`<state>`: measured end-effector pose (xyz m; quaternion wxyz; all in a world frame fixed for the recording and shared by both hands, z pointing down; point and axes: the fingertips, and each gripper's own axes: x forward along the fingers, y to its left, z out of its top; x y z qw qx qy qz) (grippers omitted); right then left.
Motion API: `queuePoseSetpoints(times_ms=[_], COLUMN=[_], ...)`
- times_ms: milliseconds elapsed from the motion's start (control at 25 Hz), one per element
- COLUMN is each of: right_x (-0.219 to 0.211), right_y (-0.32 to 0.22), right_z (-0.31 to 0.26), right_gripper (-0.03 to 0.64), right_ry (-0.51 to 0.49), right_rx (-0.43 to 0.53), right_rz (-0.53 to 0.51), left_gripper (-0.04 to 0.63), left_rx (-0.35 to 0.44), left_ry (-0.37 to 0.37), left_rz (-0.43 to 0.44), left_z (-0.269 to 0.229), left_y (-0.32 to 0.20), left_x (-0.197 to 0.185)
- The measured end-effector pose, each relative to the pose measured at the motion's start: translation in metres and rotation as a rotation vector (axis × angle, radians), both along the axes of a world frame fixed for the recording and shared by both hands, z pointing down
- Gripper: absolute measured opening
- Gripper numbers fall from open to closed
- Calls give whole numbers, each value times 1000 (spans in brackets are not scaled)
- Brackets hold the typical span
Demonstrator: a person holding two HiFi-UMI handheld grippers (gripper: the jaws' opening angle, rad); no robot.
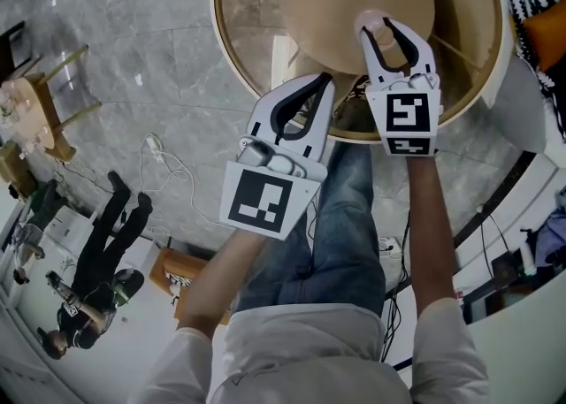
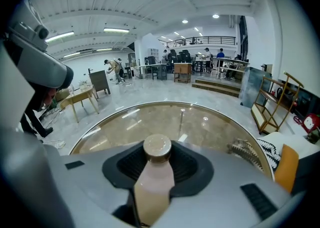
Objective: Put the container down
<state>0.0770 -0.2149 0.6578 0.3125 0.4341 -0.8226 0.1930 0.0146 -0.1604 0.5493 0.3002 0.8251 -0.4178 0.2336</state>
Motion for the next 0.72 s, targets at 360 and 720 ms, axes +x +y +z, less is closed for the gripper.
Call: queuePoseSetpoints(times_ms=[360, 720], right_x=[-1, -2], right_y=[-3, -2], right_z=[1, 2], right_gripper=[143, 146], right_ry=[-4, -14], right_rx=[42, 41], right_rz=[-12, -19], left_gripper=[17, 17], left_rx=[-18, -6], left_ry=[8, 4], left_rz=[-52, -88], left_z=[3, 0], left_y=[-1, -10], left_x=[-4, -14])
